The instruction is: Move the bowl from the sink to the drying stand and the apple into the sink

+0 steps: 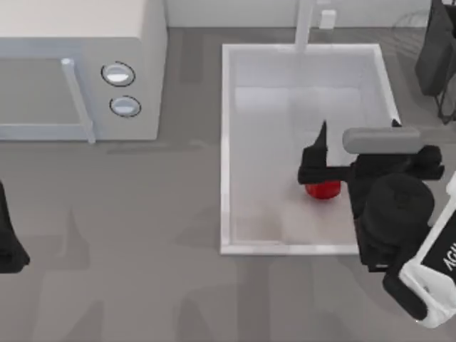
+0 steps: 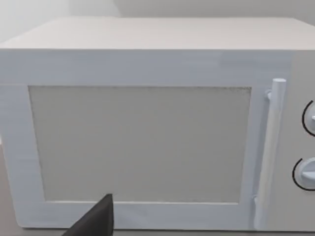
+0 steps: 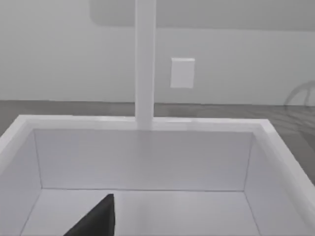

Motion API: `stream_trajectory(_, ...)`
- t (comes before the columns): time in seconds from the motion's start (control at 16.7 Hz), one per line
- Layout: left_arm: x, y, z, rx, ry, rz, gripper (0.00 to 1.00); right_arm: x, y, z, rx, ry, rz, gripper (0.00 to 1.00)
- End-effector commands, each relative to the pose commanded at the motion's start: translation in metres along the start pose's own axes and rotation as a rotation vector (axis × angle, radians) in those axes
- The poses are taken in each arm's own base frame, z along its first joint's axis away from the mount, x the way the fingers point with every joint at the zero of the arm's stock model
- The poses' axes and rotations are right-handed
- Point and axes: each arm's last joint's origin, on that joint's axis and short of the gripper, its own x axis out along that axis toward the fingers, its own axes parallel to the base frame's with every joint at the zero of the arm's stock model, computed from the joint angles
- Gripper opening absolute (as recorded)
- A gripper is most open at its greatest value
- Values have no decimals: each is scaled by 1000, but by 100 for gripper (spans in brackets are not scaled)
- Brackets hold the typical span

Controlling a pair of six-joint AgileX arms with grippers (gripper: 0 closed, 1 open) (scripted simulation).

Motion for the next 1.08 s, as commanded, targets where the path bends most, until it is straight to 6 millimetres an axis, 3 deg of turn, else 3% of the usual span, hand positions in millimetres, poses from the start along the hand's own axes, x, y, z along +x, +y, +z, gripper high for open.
stream_trajectory(0.3,0,0,0,0,0,0,100,-10,-63,42,-34,92,-40,100)
stream_trajectory(0.6,0,0,0,0,0,0,100,-60,-127,88,-11,109,-65,100)
stream_trajectory(0.78,0,0,0,0,0,0,100,-100,-151,96,5,91,-62,100)
stream_trajectory(1.08,0,0,0,0,0,0,100,-146,-167,84,18,52,-30,100)
